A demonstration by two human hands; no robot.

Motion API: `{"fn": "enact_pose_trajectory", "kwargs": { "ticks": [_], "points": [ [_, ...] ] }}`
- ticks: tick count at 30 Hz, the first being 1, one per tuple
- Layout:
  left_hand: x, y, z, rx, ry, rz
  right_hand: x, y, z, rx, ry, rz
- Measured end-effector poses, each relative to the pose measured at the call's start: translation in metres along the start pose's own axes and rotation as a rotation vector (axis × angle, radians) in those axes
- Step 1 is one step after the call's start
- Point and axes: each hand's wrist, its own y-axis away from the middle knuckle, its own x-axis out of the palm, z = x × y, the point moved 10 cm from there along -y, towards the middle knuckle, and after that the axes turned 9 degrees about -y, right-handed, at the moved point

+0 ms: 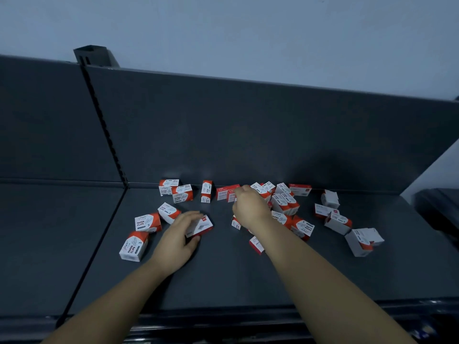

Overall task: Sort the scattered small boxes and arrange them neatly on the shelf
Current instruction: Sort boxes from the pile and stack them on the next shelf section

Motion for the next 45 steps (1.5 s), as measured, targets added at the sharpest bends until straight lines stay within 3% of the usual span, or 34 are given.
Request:
{"fn": "enact_pose_trajectory", "kwargs": {
  "ticks": [8,12,14,16,20,24,28,30,34,38,40,43,45],
  "points": [
    [-0.002,0.001,0.018,-0.148,0.189,0.024,0.003,-0.009,0.004,0.035,0.129,-0.011],
    [0.001,0.0,0.019,-0.153,0.252,0.081,0.007,-0.007,0.012,-0.074,0.143,0.0],
    [0.001,0.0,0.019,-0.151,0.271,0.09,0.001,-0.001,0.019,-0.148,-0.078,-0.051],
    [0.001,0.001,0.02,-0.155,0.292,0.098,-0.009,0.01,0.024,-0.139,-0.488,-0.079],
    [0.001,0.003,0.014,-0.142,0.352,0.124,0.007,0.03,0.035,-0.001,-1.126,0.059],
    [-0.007,0.005,0.009,-0.134,0.419,0.071,0.032,0.046,0.036,0.149,-1.392,0.107],
    [-0.009,0.008,0.011,-0.137,0.381,0.03,0.059,0.056,0.019,0.344,-1.507,0.026],
    [-0.008,0.007,0.011,-0.119,0.32,0.015,0.068,0.062,0.013,0.377,-1.421,0.01],
    [-0.01,0.004,0.007,-0.032,0.171,-0.019,0.07,0.065,0.008,0.242,-0.832,0.059],
    [-0.005,0.004,0.006,-0.002,0.091,0.007,0.064,0.063,0.018,0.157,-0.656,0.15],
    [-0.003,0.003,0.007,-0.003,0.07,0.02,0.041,0.056,0.028,0.069,-0.547,0.067],
    [-0.004,0.003,0.009,-0.016,0.083,0.031,-0.011,0.04,0.042,-0.121,-0.442,-0.222],
    [-0.004,0.002,0.01,-0.031,0.101,0.039,-0.018,0.024,0.043,-0.185,-0.246,-0.249]
  ]
}}
